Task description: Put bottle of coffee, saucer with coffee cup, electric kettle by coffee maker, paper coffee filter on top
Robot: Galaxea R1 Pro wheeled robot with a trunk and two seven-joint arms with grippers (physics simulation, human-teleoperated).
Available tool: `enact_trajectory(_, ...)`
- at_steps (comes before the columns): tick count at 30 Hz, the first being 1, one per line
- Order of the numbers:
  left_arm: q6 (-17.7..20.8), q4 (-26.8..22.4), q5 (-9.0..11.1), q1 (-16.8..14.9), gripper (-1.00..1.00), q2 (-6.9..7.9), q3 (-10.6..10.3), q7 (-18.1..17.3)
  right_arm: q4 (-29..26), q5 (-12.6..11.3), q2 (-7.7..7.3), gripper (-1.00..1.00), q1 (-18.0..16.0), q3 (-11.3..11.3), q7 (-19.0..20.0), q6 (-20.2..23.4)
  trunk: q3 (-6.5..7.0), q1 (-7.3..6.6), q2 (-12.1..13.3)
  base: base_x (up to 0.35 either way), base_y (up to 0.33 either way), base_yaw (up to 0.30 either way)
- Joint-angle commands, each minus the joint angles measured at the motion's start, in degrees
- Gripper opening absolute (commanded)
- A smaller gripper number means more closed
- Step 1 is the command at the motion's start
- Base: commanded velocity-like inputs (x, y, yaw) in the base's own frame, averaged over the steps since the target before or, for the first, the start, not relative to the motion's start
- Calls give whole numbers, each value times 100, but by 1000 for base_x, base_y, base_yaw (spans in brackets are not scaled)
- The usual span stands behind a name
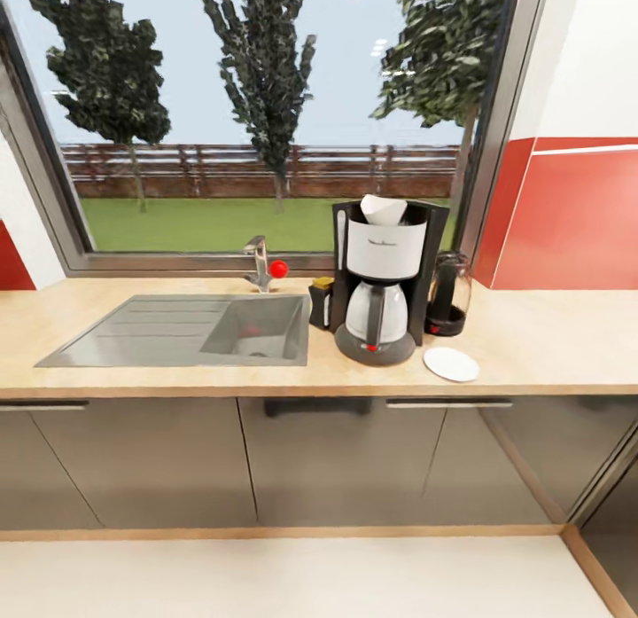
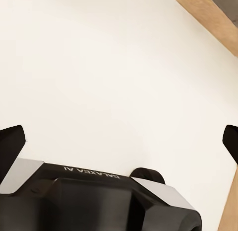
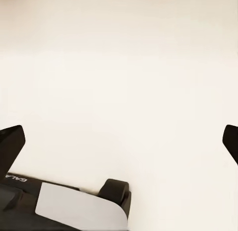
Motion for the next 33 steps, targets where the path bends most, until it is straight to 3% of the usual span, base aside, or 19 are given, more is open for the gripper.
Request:
enact_trajectory(1, 31, 0, 51, -4, 100, 1, 1, -22, 6, -55, -2, 100, -2, 41, 2, -5, -6, 0, -3, 31, 24, 254)
enact_trajectory(13, 37, 4, 48, -4, 100, 1, 4, -21, 6, -56, 6, 100, -2, 86, -45, -6, -6, 0, -3, 13, 21, 264)
enact_trajectory(24, 40, 3, 50, -4, 100, 1, 4, -21, 6, -56, 7, 100, -2, 91, -41, -2, -6, 0, -3, 124, 230, 193)
enact_trajectory(33, 40, 0, 48, -4, 100, 1, 4, -21, 6, -56, 7, 100, -2, 96, -47, -5, -6, 0, -3, 39, 52, 263)
